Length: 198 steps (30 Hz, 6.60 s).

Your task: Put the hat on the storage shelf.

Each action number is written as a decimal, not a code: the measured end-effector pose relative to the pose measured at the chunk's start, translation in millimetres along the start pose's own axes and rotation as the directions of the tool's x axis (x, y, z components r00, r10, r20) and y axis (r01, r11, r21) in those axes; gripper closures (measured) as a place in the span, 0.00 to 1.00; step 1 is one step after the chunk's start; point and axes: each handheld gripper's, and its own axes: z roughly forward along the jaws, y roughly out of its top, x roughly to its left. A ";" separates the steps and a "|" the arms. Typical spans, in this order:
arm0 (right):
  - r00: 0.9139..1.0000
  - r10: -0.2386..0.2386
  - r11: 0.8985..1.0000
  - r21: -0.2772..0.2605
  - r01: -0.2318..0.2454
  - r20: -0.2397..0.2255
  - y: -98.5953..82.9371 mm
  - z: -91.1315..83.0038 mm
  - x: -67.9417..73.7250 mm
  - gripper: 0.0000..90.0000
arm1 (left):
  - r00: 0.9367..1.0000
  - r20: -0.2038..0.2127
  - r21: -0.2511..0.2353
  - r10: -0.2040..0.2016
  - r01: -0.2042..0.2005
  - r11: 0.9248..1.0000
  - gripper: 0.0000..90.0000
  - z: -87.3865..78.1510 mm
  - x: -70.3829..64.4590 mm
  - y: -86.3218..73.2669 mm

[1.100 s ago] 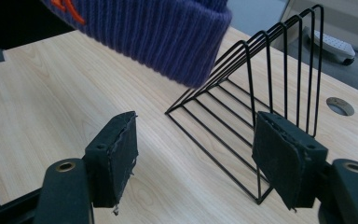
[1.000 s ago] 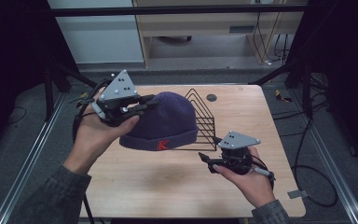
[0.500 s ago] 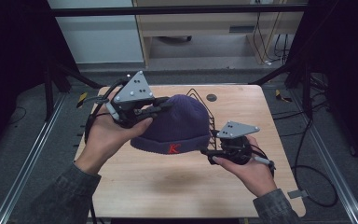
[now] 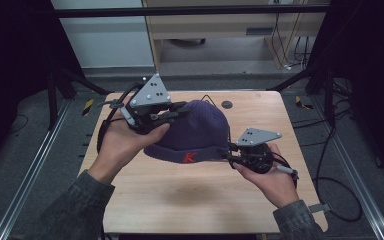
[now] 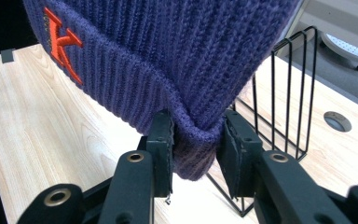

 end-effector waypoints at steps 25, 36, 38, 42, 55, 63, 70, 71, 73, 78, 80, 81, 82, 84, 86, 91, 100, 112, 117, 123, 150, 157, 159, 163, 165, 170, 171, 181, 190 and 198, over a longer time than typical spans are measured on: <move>0.999 0.006 1.000 -0.015 -0.006 0.039 28.1 -22.5 -41.5 0.78 | 1.000 -0.016 -0.060 -0.021 0.020 0.998 0.90 24.9 32.6 32.1; 0.998 0.015 1.000 -0.011 -0.014 0.067 41.8 -20.3 -64.7 0.79 | 0.998 -0.032 -0.080 -0.055 0.052 0.995 0.90 40.0 53.7 34.0; 0.997 0.019 1.000 -0.010 -0.019 0.073 43.6 -18.8 -68.2 0.79 | 0.998 -0.034 -0.089 -0.058 0.055 0.995 0.90 43.6 56.9 35.9; 0.996 0.022 1.000 -0.009 -0.021 0.087 47.4 -16.2 -72.4 0.79 | 0.998 -0.036 -0.098 -0.058 0.054 0.994 0.90 50.4 60.3 39.8; 0.992 0.047 0.999 0.018 -0.050 0.119 45.9 0.6 -87.1 0.79 | 0.996 -0.040 -0.085 -0.077 0.073 0.994 0.90 72.9 72.1 35.4; 0.991 0.054 0.997 0.054 -0.061 0.121 37.9 14.8 -90.8 0.79 | 0.995 -0.043 -0.057 -0.086 0.084 0.995 0.90 88.6 73.6 25.0; 0.991 0.067 0.995 0.072 -0.076 0.119 30.9 21.0 -95.1 0.78 | 0.995 -0.044 -0.042 -0.094 0.092 0.995 0.90 95.5 74.8 16.6; 0.991 0.067 0.995 0.072 -0.076 0.119 30.9 21.0 -95.1 0.78 | 0.995 -0.044 -0.042 -0.094 0.092 0.995 0.90 95.5 74.8 16.6; 0.990 0.067 0.994 0.075 -0.077 0.120 29.7 22.1 -95.5 0.78 | 0.995 -0.044 -0.039 -0.095 0.093 0.995 0.90 96.5 74.9 14.9; 0.990 0.064 0.994 0.086 -0.075 0.126 30.0 23.8 -94.0 0.78 | 0.994 -0.046 -0.044 -0.104 0.102 0.994 0.90 97.9 76.7 10.9; 0.990 0.057 0.994 0.088 -0.069 0.128 30.1 24.4 -93.7 0.78 | 0.994 -0.050 -0.044 -0.102 0.100 0.994 0.90 98.3 77.1 9.5; 0.990 0.054 0.994 0.090 -0.066 0.132 30.1 24.8 -93.2 0.78 | 0.993 -0.049 -0.044 -0.104 0.102 0.994 0.90 98.7 77.1 9.0; 0.990 0.053 0.994 0.092 -0.065 0.132 30.1 25.0 -93.0 0.78 | 0.994 -0.050 -0.043 -0.102 0.100 0.994 0.90 99.2 77.3 8.5; 0.990 0.047 0.993 0.097 -0.061 0.136 29.9 25.2 -92.8 0.78 | 0.994 -0.050 -0.043 -0.102 0.100 0.994 0.90 100.0 77.4 7.7; 0.989 0.047 0.993 0.101 -0.061 0.138 29.5 25.5 -93.0 0.78 | 0.994 -0.049 -0.045 -0.102 0.100 0.994 0.90 100.8 77.2 6.7; 0.989 0.035 0.990 0.129 -0.054 0.142 28.1 28.0 -92.5 0.78 | 0.993 -0.044 -0.039 -0.105 0.103 0.994 0.90 105.0 75.1 2.0; 0.990 0.046 0.987 0.145 -0.066 0.135 20.3 31.6 -91.8 0.77 | 0.994 -0.037 -0.027 -0.103 0.102 0.994 0.90 108.2 70.6 -4.2; 0.990 0.049 0.982 0.176 -0.072 0.132 13.0 34.8 -93.0 0.75 | 0.993 -0.030 -0.020 -0.110 0.109 0.994 0.90 112.4 67.5 -13.6; 0.990 0.042 0.979 0.192 -0.067 0.132 11.6 38.0 -92.0 0.74 | 0.994 -0.025 -0.023 -0.110 0.109 0.994 0.90 112.9 65.3 -15.8; 0.990 0.057 0.978 0.193 -0.082 0.129 5.6 40.2 -91.6 0.74 | 0.994 -0.020 -0.011 -0.106 0.106 0.994 0.90 115.0 62.4 -18.7; 0.985 0.096 0.970 0.208 -0.125 0.145 -11.7 41.4 -91.5 0.54 | 0.996 0.007 0.029 -0.090 0.090 0.996 0.90 130.3 46.4 -26.9; 0.985 0.095 0.970 0.208 -0.124 0.145 -11.3 41.6 -90.4 0.53 | 0.995 0.009 0.033 -0.099 0.099 0.995 0.90 131.5 46.7 -33.8; 0.985 0.089 0.970 0.211 -0.119 0.145 -11.4 41.8 -90.3 0.53 | 0.995 0.010 0.035 -0.100 0.099 0.994 0.90 131.5 46.5 -35.2; 0.985 0.090 0.970 0.211 -0.120 0.147 -11.4 41.4 -89.8 0.52 | 0.995 0.013 0.042 -0.103 0.102 0.994 0.90 132.0 46.0 -39.2; 0.985 0.091 0.970 0.211 -0.121 0.146 -11.5 41.2 -89.7 0.52 | 0.994 0.012 0.041 -0.106 0.106 0.994 0.90 132.9 45.9 -41.6; 0.985 0.090 0.970 0.211 -0.120 0.148 -12.1 40.8 -90.0 0.52 | 0.993 0.014 0.043 -0.116 0.115 0.992 0.90 134.2 45.3 -46.5; 0.985 0.090 0.970 0.211 -0.120 0.148 -12.1 40.8 -90.0 0.52 | 0.993 0.016 0.049 -0.115 0.114 0.992 0.90 134.3 45.2 -47.3; 0.984 0.103 0.967 0.217 -0.133 0.145 -19.6 41.2 -90.9 0.51 | 0.992 0.021 0.060 -0.128 0.127 0.990 0.90 136.8 43.7 -58.7; 0.982 0.113 0.965 0.220 -0.144 0.149 -22.1 40.4 -92.1 0.50 | 0.991 0.029 0.069 -0.132 0.130 0.989 0.90 139.5 42.3 -64.6; 0.983 0.111 0.964 0.223 -0.143 0.150 -23.9 40.2 -93.0 0.50 | 0.989 0.035 0.079 -0.143 0.140 0.987 0.90 142.2 41.3 -74.3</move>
